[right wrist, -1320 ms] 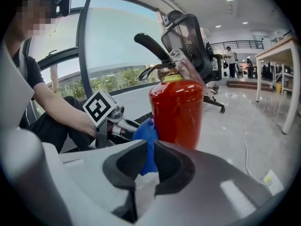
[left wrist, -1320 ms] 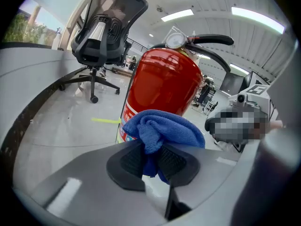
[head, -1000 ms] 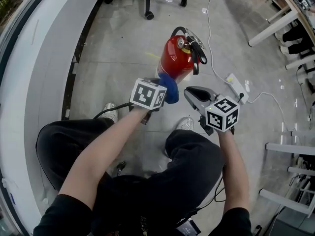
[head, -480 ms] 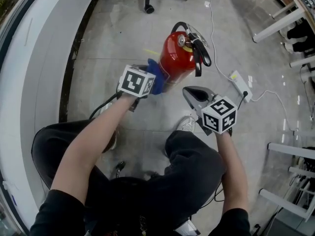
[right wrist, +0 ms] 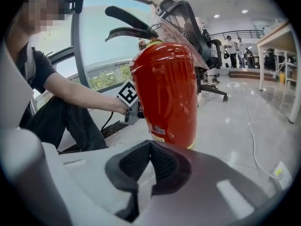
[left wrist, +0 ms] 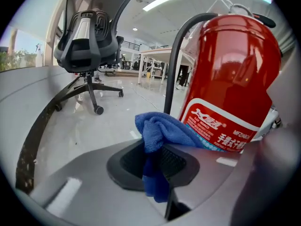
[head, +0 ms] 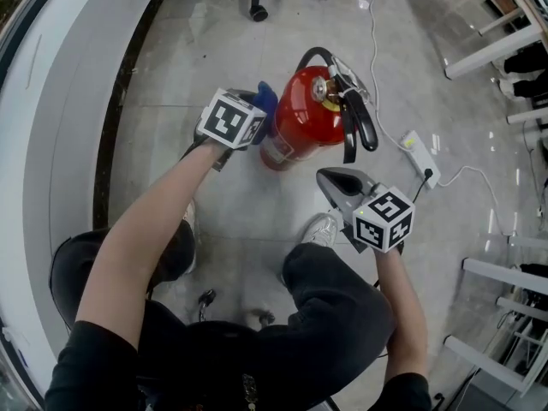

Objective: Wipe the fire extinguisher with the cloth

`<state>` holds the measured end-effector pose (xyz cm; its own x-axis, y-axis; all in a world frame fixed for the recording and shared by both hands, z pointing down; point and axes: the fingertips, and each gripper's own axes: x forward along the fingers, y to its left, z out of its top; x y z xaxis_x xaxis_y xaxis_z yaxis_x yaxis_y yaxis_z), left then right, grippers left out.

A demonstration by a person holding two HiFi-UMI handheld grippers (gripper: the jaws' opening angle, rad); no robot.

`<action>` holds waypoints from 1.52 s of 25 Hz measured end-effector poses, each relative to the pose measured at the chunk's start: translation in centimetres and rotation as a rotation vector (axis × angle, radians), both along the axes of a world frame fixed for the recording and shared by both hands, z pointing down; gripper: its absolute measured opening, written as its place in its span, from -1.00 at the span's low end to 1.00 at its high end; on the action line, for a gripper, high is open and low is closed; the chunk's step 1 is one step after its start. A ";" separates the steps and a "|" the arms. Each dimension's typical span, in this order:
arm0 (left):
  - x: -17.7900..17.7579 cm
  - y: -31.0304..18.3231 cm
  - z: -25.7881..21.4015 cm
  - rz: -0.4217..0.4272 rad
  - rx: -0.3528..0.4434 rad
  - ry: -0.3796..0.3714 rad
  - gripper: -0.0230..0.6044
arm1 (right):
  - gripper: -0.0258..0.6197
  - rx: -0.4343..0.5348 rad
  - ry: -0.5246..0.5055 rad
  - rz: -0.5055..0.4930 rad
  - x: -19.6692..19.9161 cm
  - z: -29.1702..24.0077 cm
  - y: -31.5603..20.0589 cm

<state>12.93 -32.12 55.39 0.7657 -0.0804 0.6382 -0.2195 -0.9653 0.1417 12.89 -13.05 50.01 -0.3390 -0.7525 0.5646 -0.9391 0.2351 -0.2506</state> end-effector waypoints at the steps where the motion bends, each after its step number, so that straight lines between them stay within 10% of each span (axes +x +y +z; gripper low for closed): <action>1: 0.4 -0.4 0.0 0.002 0.003 0.004 -0.75 | -0.92 0.000 -0.003 0.002 0.2 0.0 -0.1; 26: -5.4 8.3 2.4 -0.285 -0.254 0.122 -0.75 | -0.92 -0.010 -0.001 -0.043 -1.2 -0.7 1.0; 38: -5.1 11.7 5.1 -0.269 -0.292 0.049 -0.75 | -0.92 -0.021 -0.013 -0.044 -1.6 -0.1 0.3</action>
